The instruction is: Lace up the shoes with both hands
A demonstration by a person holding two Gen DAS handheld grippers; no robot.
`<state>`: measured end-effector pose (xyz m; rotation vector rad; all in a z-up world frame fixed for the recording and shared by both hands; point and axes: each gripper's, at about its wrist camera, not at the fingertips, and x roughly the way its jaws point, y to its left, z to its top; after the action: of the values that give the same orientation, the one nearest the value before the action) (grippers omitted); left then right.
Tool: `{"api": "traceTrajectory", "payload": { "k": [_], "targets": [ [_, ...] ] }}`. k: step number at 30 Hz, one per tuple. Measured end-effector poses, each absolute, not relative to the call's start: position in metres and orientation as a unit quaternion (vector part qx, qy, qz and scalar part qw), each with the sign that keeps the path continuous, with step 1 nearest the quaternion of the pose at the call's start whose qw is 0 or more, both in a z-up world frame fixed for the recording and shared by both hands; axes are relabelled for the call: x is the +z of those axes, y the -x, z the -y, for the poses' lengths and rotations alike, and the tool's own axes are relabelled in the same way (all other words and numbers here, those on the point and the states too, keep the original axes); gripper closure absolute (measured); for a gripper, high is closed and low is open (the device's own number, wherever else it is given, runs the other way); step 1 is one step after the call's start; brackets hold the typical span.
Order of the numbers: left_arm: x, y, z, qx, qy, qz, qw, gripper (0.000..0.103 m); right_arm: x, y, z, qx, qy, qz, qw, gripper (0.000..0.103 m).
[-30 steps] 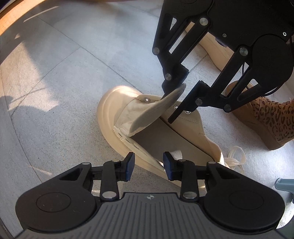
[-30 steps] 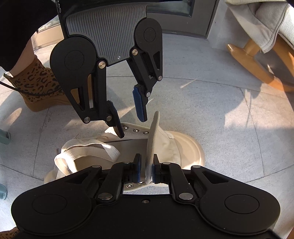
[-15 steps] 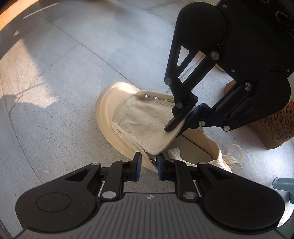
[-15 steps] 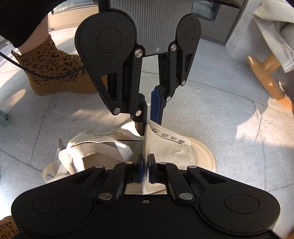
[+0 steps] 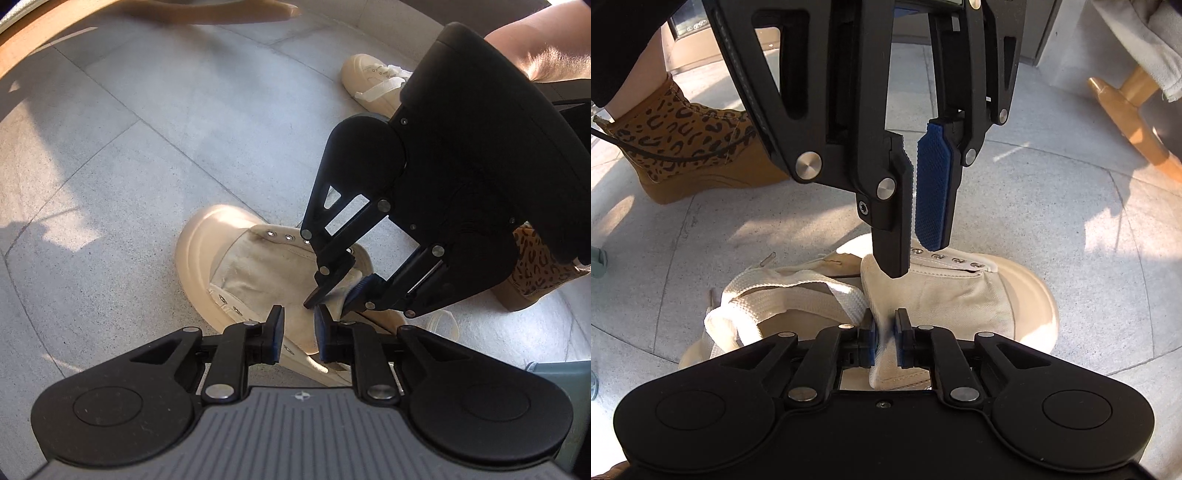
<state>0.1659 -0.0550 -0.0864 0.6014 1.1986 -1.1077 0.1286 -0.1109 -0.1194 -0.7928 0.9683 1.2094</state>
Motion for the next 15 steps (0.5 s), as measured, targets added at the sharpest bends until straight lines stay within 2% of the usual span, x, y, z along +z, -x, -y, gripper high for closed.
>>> {"api": "traceTrajectory", "payload": {
  "k": [9, 15],
  "targets": [
    [-0.099, -0.161, 0.059, -0.5, -0.248, -0.534, 0.635, 0.087, -0.083, -0.131, 0.148, 0.506, 0.259, -0.451, 0.687, 0.088],
    [-0.106, -0.156, 0.059, -0.497, -0.255, -0.539, 0.631, 0.087, -0.098, -0.119, 0.149, 0.483, 0.293, -0.46, 0.685, 0.093]
  ]
}}
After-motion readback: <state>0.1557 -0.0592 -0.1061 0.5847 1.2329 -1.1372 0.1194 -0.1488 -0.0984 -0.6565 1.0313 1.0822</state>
